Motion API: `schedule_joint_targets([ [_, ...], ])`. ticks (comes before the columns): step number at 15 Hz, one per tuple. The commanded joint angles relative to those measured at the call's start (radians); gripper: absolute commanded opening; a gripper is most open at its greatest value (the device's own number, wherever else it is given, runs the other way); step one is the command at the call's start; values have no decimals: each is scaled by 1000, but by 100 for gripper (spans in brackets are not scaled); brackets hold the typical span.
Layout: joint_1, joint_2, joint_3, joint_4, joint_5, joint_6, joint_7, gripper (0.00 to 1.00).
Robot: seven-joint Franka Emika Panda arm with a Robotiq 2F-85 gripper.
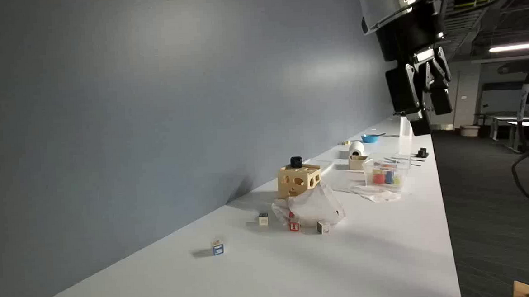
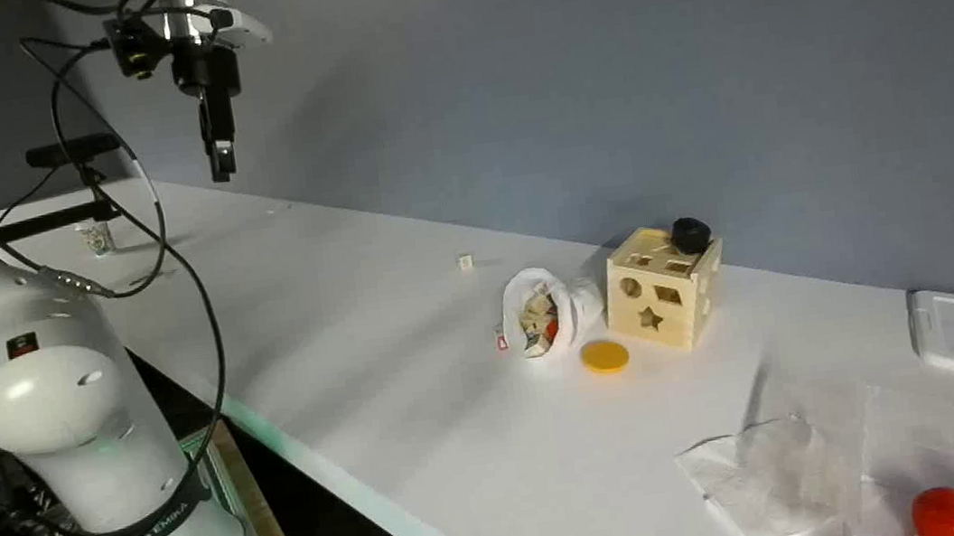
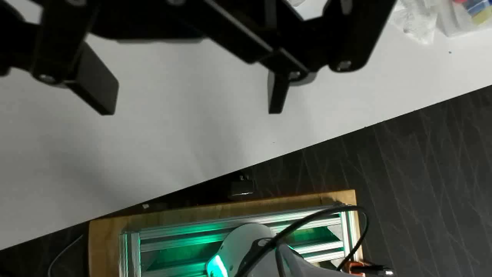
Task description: Put one white square in the white bag.
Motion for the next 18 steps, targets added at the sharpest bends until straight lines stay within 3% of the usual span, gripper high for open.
schedule_joint_targets([
  [1, 15, 5, -10, 2, -5, -1, 8, 100],
  [12, 15, 5, -10, 2, -5, -1, 8, 100],
  [14, -38, 19, 1, -32, -20, 49, 118, 100],
  [18, -89, 41, -44, -133, -25, 244, 256, 100],
])
